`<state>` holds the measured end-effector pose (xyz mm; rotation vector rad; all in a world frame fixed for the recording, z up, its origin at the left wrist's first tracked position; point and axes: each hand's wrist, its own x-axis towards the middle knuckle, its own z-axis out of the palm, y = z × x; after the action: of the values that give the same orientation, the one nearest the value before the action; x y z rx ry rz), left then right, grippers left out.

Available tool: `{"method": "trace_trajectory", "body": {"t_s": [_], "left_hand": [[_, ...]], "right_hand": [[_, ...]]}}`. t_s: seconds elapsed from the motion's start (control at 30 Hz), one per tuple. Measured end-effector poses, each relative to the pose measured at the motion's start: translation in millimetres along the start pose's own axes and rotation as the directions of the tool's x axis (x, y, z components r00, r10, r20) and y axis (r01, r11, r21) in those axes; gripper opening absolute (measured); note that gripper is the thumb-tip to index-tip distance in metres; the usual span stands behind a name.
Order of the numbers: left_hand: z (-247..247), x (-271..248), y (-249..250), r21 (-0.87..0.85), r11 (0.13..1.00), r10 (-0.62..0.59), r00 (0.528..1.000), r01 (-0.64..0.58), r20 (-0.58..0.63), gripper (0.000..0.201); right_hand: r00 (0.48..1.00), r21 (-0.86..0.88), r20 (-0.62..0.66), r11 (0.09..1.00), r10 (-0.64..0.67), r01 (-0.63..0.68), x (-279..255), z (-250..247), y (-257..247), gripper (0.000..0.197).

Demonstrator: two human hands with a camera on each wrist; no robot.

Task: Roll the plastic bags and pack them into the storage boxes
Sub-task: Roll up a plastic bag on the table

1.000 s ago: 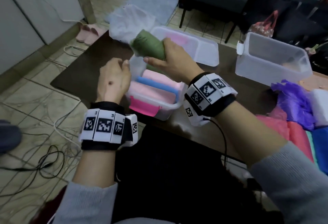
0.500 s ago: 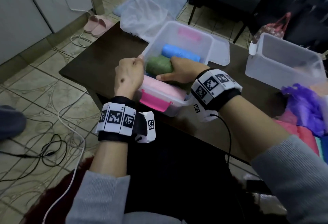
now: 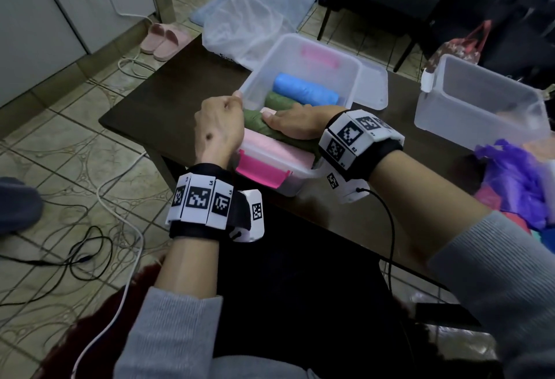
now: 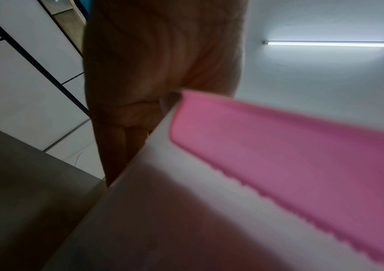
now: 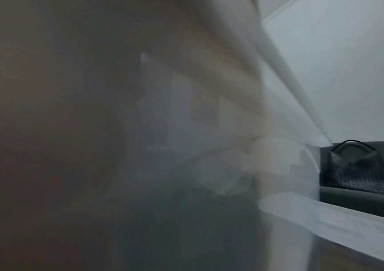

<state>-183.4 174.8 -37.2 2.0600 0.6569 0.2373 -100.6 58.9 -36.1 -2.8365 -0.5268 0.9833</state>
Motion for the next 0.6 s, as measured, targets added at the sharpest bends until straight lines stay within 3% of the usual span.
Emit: {"method": "trace_trajectory", "body": {"t_s": [0.1, 0.17, 0.23, 0.3, 0.47, 0.53, 0.6], "left_hand": [[-0.5, -0.7, 0.9, 0.001, 1.0, -0.003, 1.0, 0.003, 0.004, 0.051], [-0.4, -0.9, 0.9, 0.001, 1.0, -0.006, 1.0, 0.006, 0.003, 0.051], [0.5, -0.5, 0.4, 0.01, 1.0, -0.007, 1.0, 0.007, 0.001, 0.05], [1.6, -0.8, 0.8, 0.02, 1.0, -0.001, 1.0, 0.001, -0.012, 0.047], [3.3, -3.6, 2.3, 0.049, 0.999, 0.017, 0.998, -0.014, -0.061, 0.036], [3.5, -4.9, 3.6, 0.086, 0.996, 0.046, 0.994, -0.037, -0.099, 0.032], [4.4, -6.8, 4.3, 0.159, 0.981, 0.135, 0.979, -0.111, -0.154, 0.032]], "right_hand": [[0.992, -0.014, -0.129, 1.0, 0.016, -0.018, -3.3, 2.6, -0.4, 0.059], [0.979, 0.029, -0.188, 0.996, -0.073, 0.08, -7.5, 4.8, -2.1, 0.061], [0.98, 0.012, -0.142, 0.99, -0.138, 0.141, -13.2, 8.4, -5.6, 0.067], [0.988, -0.009, -0.095, 0.993, -0.121, 0.121, -18.4, 15.2, -8.5, 0.07], [0.966, 0.026, -0.214, 0.988, -0.142, 0.151, -21.9, 22.5, -8.1, 0.069], [0.895, 0.089, -0.392, 0.959, -0.213, 0.268, -23.8, 20.8, -5.8, 0.061], [0.714, 0.156, -0.663, 0.891, -0.226, 0.427, -29.2, 20.7, -2.3, 0.045]]}}
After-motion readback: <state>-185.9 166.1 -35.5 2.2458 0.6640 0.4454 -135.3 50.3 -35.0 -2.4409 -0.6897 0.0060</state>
